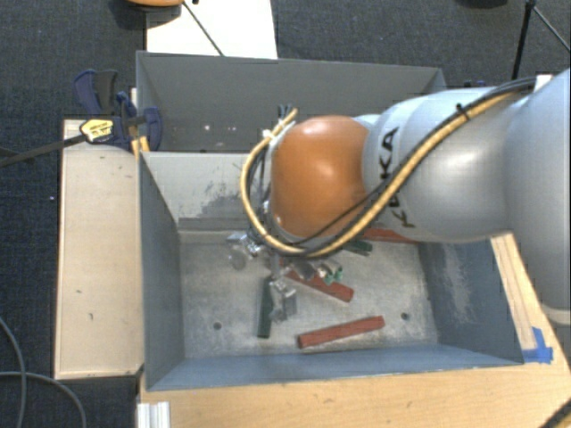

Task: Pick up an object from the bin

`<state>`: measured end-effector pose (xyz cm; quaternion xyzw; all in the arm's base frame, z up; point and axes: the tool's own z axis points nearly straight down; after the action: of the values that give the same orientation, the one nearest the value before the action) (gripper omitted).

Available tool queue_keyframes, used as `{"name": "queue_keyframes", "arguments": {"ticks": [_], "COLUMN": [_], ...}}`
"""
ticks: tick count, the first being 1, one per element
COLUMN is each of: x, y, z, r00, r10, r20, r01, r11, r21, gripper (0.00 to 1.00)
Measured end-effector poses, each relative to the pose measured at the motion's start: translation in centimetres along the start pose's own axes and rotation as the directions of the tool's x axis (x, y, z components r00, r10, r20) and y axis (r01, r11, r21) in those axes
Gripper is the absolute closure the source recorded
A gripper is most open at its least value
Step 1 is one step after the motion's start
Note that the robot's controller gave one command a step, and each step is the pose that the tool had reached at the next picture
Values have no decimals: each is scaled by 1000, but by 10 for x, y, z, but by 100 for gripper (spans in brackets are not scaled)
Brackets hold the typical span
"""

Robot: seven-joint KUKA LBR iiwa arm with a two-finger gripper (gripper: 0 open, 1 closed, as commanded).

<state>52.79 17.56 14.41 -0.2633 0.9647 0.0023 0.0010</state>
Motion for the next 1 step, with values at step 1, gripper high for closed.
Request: {"name": "queue_keyframes", "arguments": {"ticks": [1], "x": [24], "y": [-64], "z": [73], "r00": [958], "r10": [-287], "r20": [-1], "r01": [287], "r11": [958], "r21": [3], "gripper": [100]}}
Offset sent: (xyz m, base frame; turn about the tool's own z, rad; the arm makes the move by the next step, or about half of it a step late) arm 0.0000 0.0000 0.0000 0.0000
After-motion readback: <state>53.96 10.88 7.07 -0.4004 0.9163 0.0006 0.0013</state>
